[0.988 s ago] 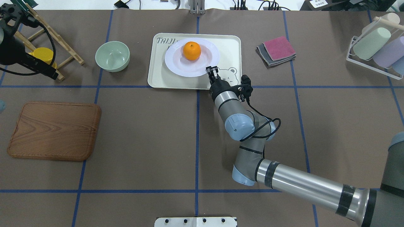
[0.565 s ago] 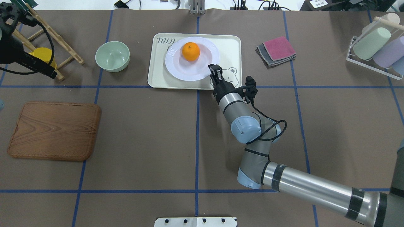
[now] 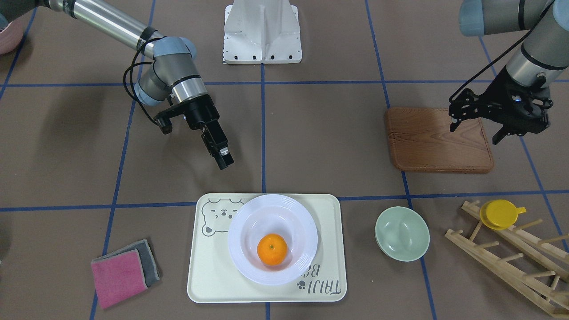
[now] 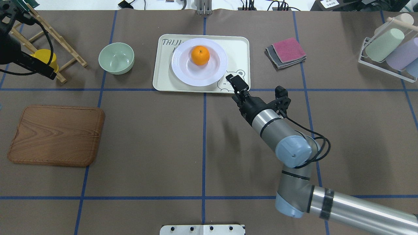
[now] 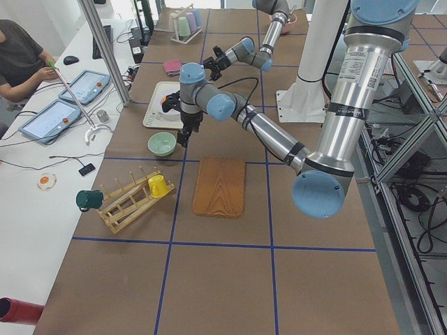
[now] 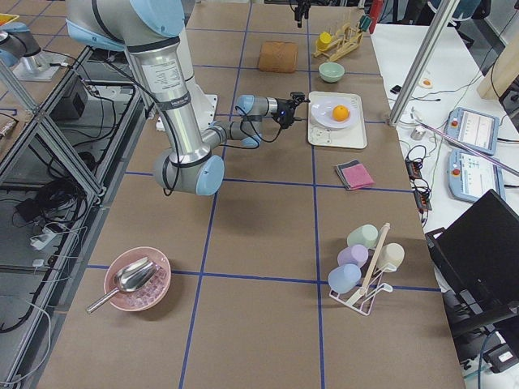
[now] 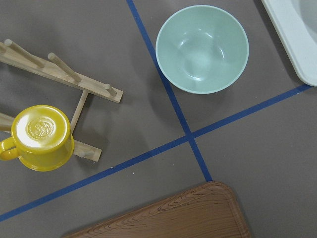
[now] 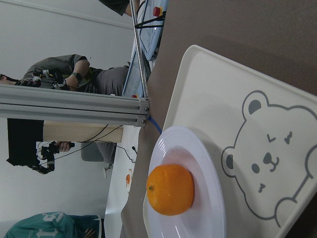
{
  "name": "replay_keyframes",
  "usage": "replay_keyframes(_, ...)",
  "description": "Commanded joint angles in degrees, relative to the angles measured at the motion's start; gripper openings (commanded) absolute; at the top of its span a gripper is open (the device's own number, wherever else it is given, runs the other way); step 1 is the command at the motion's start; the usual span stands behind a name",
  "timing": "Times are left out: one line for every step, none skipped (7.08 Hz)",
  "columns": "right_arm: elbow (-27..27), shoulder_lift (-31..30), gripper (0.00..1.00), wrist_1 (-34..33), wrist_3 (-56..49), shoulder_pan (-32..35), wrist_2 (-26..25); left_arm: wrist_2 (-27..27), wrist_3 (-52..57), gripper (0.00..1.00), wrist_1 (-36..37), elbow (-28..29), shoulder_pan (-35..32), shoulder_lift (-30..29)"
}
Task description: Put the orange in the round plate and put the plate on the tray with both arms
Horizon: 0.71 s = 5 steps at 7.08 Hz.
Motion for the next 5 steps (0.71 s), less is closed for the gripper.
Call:
replay_keyframes(8.82, -9.97, 1.0, -0.09, -16.24, 5.57, 16.35, 0.07, 5.07, 1.0, 1.87, -0.38, -0.51, 0.09)
replay_keyframes(9.63, -12.18, 1.0, -0.26, -21.97, 11.88, 28.44, 0.07, 6.74, 1.0, 1.97, -0.38, -1.03, 0.09)
replay_keyframes(9.02, -13.42, 1.0, -0.35, -31.51, 20.73, 44.22, 0.07, 7.54, 1.0, 2.23, -0.3, -1.3, 0.17)
replay_keyframes(8.5, -14.22, 1.0, -4.09, -41.43, 30.74, 57.95, 0.07, 9.02, 1.0, 2.41, -0.3, -1.56, 0.17)
replay_keyframes(8.93, -14.31, 1.0, -11.96, -56.06, 38.32, 68.88, -0.02, 11.13, 1.0, 2.32, -0.38, -2.35, 1.22)
